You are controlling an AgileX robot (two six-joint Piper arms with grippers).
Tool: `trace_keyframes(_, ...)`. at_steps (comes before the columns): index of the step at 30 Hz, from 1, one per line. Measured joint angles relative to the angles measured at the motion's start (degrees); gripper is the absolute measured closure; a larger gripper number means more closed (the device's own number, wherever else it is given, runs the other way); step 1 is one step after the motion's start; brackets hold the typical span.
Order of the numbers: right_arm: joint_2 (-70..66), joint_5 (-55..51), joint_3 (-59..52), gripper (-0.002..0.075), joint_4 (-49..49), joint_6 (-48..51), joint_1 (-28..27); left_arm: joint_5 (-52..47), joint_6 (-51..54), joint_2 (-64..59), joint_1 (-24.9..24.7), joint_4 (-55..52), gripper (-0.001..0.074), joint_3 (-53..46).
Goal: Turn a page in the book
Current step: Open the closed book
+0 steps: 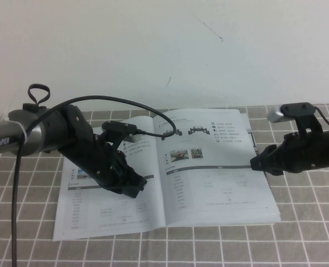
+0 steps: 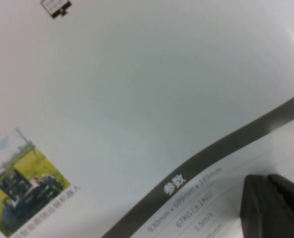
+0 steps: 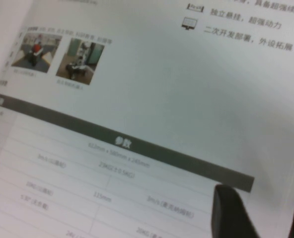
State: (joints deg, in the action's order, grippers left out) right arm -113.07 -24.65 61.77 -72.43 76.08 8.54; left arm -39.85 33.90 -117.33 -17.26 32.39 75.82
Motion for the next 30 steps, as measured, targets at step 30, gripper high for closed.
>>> trace_keyframes(30,-2.8,-0.8,0.0,0.0447,-6.3,5.5,-0.1,0.0,0.2,0.0,0.1,0.3,0.0738,0.0)
